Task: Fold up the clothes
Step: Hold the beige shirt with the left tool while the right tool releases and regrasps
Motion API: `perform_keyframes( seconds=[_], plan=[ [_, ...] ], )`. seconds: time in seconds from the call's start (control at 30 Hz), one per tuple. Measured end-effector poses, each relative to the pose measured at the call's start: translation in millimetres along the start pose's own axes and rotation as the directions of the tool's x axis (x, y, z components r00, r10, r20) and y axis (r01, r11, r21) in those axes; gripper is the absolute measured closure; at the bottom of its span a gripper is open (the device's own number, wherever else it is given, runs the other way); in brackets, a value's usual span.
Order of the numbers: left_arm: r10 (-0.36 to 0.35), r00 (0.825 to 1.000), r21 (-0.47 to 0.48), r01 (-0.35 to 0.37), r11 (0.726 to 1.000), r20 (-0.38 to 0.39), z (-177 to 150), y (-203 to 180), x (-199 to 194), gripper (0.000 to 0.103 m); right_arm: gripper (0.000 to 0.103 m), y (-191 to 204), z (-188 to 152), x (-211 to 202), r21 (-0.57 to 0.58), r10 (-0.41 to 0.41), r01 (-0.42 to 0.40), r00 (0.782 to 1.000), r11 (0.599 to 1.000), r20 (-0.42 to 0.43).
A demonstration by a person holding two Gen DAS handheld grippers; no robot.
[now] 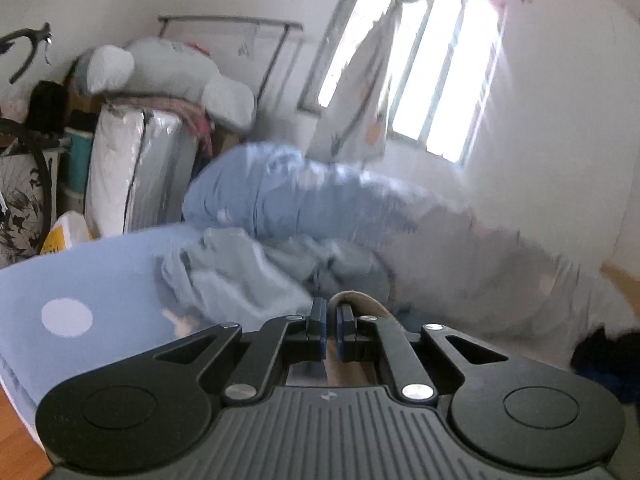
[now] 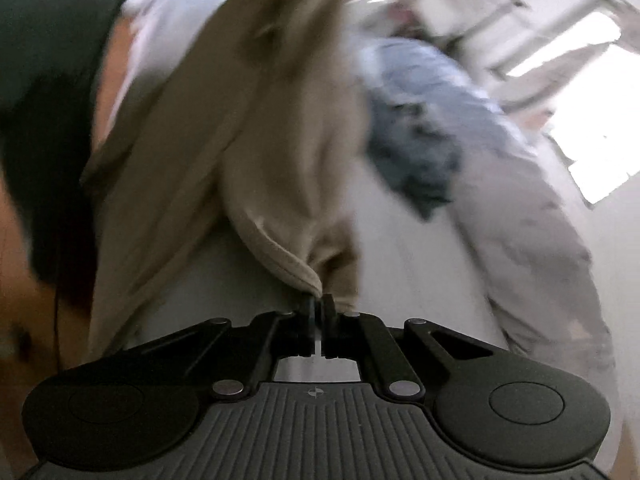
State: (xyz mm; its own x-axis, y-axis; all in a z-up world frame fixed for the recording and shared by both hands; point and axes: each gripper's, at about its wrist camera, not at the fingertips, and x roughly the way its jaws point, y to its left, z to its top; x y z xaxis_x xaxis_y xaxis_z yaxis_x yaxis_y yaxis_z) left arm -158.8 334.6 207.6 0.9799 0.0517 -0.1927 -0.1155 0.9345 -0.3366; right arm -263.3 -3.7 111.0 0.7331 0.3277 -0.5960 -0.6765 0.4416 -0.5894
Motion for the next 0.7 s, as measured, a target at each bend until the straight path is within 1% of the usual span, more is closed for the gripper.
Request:
perform_keyframes(
  seconds=[0.03, 0.07, 0.1, 0.17, 0.2, 0.27, 0.37, 0.4, 0.43, 0.47, 0.5, 0.53, 0.6, 0.7],
  plan=[
    [0.0, 1.0, -0.003, 0.001, 1.0, 0.025, 4, 0, -4, 0.095, 0.1, -5, 7, -10, 0.047, 0.03, -0.031, 0.999, 0.998, 0.025],
    [0.006, 1.0, 0.003, -0.006, 1.0, 0.031, 5, 1, -4, 0.095, 0.1, -9, 15, -19, 0.093, 0.059, -0.063, 0.997, 0.994, 0.051],
    [0.012, 0.999, 0.009, -0.012, 1.0, 0.037, 7, 1, -4, 0.095, 0.1, -10, 20, -27, 0.114, 0.094, -0.103, 0.993, 0.988, 0.075],
    [0.024, 0.999, 0.019, -0.024, 1.0, 0.044, 8, 2, -3, 0.095, 0.099, 5, 24, -36, 0.066, 0.187, -0.195, 0.976, 0.979, 0.108],
    [0.03, 0.999, 0.019, -0.031, 0.999, 0.032, 4, 4, 0, 0.095, 0.097, 18, 23, -35, 0.006, 0.215, -0.217, 0.971, 0.976, 0.101],
    [0.041, 0.999, 0.021, -0.042, 0.999, 0.011, -3, 5, 7, 0.095, 0.094, 40, 19, -30, -0.126, 0.218, -0.209, 0.974, 0.97, 0.068],
    [0.047, 0.999, 0.025, -0.047, 0.999, 0.002, -10, 6, 11, 0.095, 0.088, 56, 8, -20, -0.31, 0.179, -0.169, 0.984, 0.936, 0.004],
    [0.046, 0.999, 0.023, -0.046, 0.999, 0.002, -10, 7, 12, 0.095, 0.083, 57, 3, -17, -0.361, 0.163, -0.157, 0.987, 0.919, -0.013],
    [0.044, 0.999, 0.021, -0.045, 0.999, 0.002, -10, 8, 12, 0.095, 0.076, 57, 0, -16, -0.394, 0.156, -0.152, 0.988, 0.906, -0.024],
    [0.043, 0.999, 0.019, -0.043, 0.999, 0.001, -10, 8, 12, 0.095, 0.072, 55, -5, -14, -0.427, 0.151, -0.149, 0.988, 0.892, -0.03],
    [0.042, 0.999, 0.017, -0.042, 0.999, 0.001, -10, 9, 13, 0.095, 0.062, 53, -10, -13, -0.462, 0.145, -0.144, 0.989, 0.875, -0.033],
    [0.04, 0.999, 0.016, -0.04, 0.999, 0.001, -10, 10, 13, 0.095, 0.057, 54, -13, -10, -0.494, 0.141, -0.14, 0.989, 0.858, -0.035],
    [0.038, 0.999, 0.015, -0.038, 0.999, 0.0, -11, 11, 15, 0.095, 0.055, 57, -20, -6, -0.568, 0.13, -0.127, 0.991, 0.813, -0.036],
    [0.035, 0.999, 0.011, -0.035, 0.999, -0.002, -13, 12, 17, 0.095, 0.055, 62, -21, 9, -0.666, 0.147, -0.122, 0.989, 0.736, -0.019]
  ],
)
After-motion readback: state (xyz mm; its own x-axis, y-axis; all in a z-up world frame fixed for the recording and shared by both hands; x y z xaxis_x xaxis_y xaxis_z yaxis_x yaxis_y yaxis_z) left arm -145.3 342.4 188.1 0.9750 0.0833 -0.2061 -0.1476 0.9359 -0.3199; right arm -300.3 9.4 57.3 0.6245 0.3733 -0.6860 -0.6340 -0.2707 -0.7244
